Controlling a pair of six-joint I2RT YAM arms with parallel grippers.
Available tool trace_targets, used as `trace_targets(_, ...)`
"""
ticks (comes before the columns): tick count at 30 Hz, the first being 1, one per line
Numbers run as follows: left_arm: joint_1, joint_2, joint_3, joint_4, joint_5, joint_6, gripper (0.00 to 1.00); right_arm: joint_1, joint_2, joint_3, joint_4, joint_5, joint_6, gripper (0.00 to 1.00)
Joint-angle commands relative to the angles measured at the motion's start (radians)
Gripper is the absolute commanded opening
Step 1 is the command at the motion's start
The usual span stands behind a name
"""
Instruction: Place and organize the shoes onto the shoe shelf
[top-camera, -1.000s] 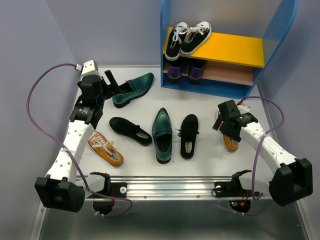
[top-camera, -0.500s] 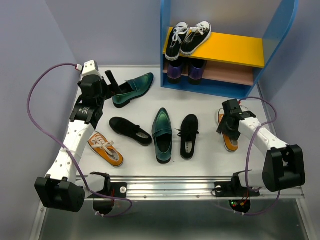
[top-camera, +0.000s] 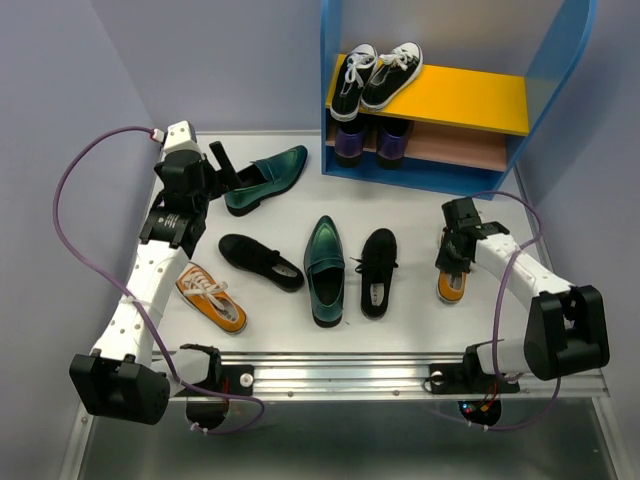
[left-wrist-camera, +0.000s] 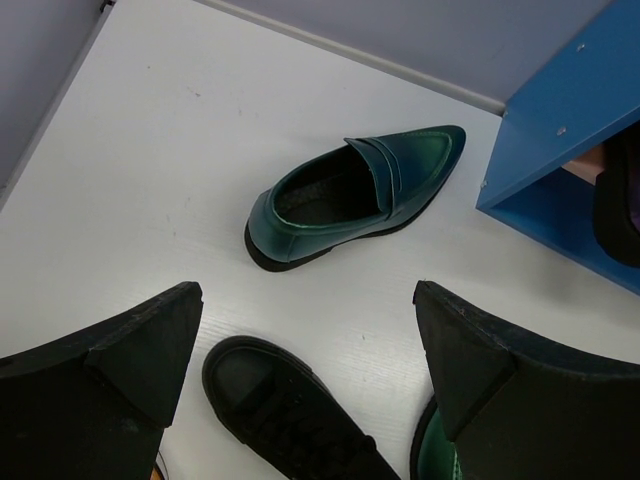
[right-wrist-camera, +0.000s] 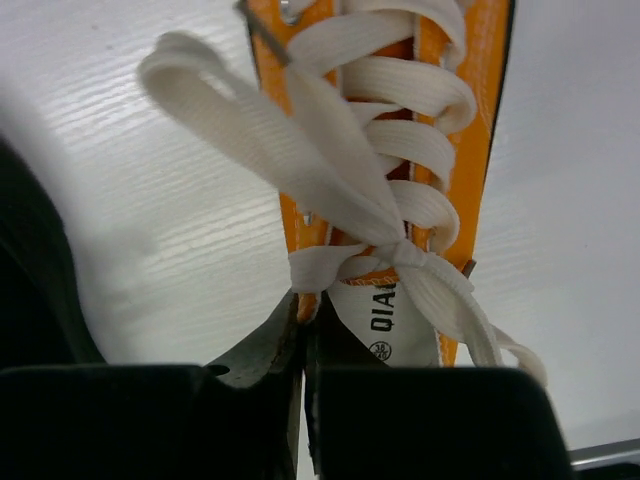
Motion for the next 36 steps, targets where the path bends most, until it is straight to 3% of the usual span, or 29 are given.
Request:
trace_targets(1, -0.003, -0.025, 0.025, 0.015, -0.034, 0.017, 0.99, 0.076, -0.029, 0.084, 0.083, -0.021, -0.014, 0.01)
trace_targets(7, -0.005, -0.019, 0.036, 0.012, -0.022, 0.011, 0.99, 0.193, 0.036, 0.128, 0.092, 0.037, 0.009, 0.01)
trace_targets(13, -0.006, -0.017, 0.042, 0.009, -0.019, 0.013, 0.99, 0.232, 0.08, 0.128, 0.118, 0.078, 0.007, 0.02)
trace_targets(15, -0.006, -0.014, 0.042, 0.009, -0.012, 0.008, 0.99, 0.232, 0.095, 0.128, 0.112, 0.08, 0.007, 0.1)
trace_targets(18, -0.008, -0.011, 0.045, 0.012, -0.006, 0.005, 0.99, 0.232, 0.083, 0.129, 0.094, 0.078, 0.016, 0.3)
trace_targets(20, -0.006, -0.006, 0.047, 0.012, -0.005, 0.007, 0.99, 0.232, 0.071, 0.125, 0.08, 0.078, 0.019, 0.32)
trace_targets(21, -0.008, 0.0, 0.045, 0.012, -0.003, 0.005, 0.99, 0.232, 0.062, 0.124, 0.074, 0.08, 0.024, 0.4)
trace_targets(22, -0.009, 0.001, 0.047, 0.012, -0.003, 0.008, 0.99, 0.232, 0.059, 0.121, 0.059, 0.081, 0.025, 0.41)
trace_targets(28, -0.012, 0.012, 0.045, 0.015, 0.0, 0.007, 0.99, 0.232, 0.028, 0.084, 0.048, 0.049, 0.064, 0.41)
trace_targets(36, -0.012, 0.004, 0.041, 0.017, 0.001, 0.004, 0.99, 0.262, 0.034, 0.04, 0.065, 0.023, 0.102, 0.32)
